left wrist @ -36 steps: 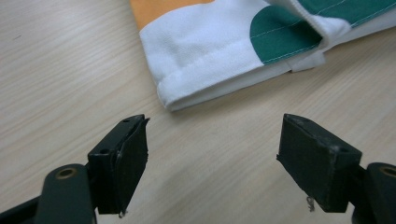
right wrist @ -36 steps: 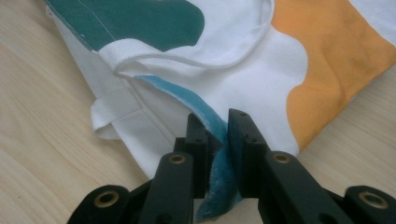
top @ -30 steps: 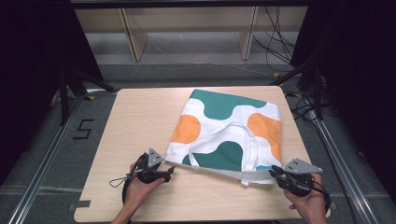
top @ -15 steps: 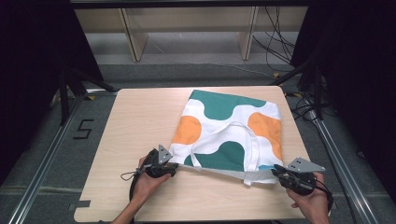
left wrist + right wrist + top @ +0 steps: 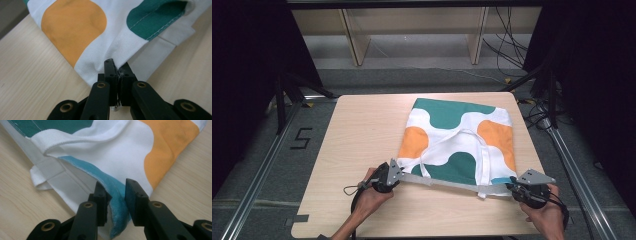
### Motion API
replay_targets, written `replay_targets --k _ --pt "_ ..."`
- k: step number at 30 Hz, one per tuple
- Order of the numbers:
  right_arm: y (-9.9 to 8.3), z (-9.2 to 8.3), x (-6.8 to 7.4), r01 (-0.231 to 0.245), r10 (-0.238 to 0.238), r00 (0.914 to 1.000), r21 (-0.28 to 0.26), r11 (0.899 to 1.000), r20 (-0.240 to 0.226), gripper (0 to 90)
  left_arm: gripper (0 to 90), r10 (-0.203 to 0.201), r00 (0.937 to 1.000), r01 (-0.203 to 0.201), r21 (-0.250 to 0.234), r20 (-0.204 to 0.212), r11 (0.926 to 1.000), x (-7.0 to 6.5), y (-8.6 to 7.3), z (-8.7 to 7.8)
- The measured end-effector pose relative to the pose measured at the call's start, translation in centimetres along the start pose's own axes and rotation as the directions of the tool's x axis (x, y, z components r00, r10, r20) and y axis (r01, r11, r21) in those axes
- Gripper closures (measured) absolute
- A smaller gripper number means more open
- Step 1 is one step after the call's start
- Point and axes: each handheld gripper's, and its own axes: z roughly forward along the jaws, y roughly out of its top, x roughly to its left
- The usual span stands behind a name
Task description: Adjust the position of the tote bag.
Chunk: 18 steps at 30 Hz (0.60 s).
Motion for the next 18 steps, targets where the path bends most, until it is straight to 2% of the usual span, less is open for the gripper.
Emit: replay_targets --k 2,3,6,7,10,12,13,14,15,17,18 --pt "-0.1 0.1 -0.2 0.001 -0.001 1.0000 0.008 1.000 -0.003 74.8 87.4 0.009 0.9998 -0.009 0.002 0.016 1.0000 -0.5 0.0 -0.8" --pt "-0.2 0.1 -0.4 0.021 -0.021 0.9998 0.016 1.000 -0.003 76.3 87.4 0.007 0.9997 -0.007 0.002 0.026 1.0000 -0.8 -0.1 -1.2" --pt "0.0 -0.2 0.0 0.012 -0.012 0.9999 0.019 1.000 -0.007 78.9 87.3 0.019 0.9987 -0.019 0.003 0.048 0.9998 -1.9 -0.3 -2.6" --pt "0.0 -0.2 -0.3 0.057 -0.057 0.9983 0.012 0.998 -0.007 78.8 87.2 0.025 0.9982 -0.025 0.007 0.054 0.9997 -2.3 -0.4 -3.2" --pt "-0.1 -0.2 0.0 0.033 -0.033 0.9994 0.021 0.999 -0.009 78.1 86.9 0.028 0.9969 -0.028 -0.004 0.074 0.9996 -3.5 -0.8 -4.8" --pt "-0.1 0.0 -0.1 0.031 -0.030 0.9989 0.018 0.999 -0.035 76.3 86.3 0.036 0.9964 -0.036 -0.005 0.076 0.9993 -3.9 -1.0 -5.6" --pt "-0.1 0.0 -0.1 0.035 -0.035 0.9992 0.017 0.999 -0.019 72.9 85.4 0.039 0.9956 -0.038 -0.009 0.085 0.9992 -4.3 -1.4 -5.8" --pt "-0.2 0.2 0.3 0.021 -0.021 0.9996 0.026 0.999 0.015 65.4 82.4 0.038 0.9954 -0.038 -0.005 0.088 0.9993 -4.3 -1.4 -5.8" --pt "-0.2 0.2 0.3 0.032 -0.033 0.9992 0.032 0.999 0.022 64.9 80.5 0.031 0.9959 -0.031 -0.002 0.085 0.9995 -4.3 -1.6 -5.6" --pt "-0.3 0.6 0.2 0.040 -0.041 0.9991 0.057 0.998 0.008 62.4 71.5 0.016 0.9972 -0.016 0.003 0.073 0.9999 -4.0 -1.7 -5.3" --pt "-0.6 0.9 0.2 0.041 -0.042 0.9991 0.075 0.996 0.004 62.3 64.2 0.004 0.9975 -0.004 0.000 0.071 1.0000 -3.9 -1.7 -5.2"
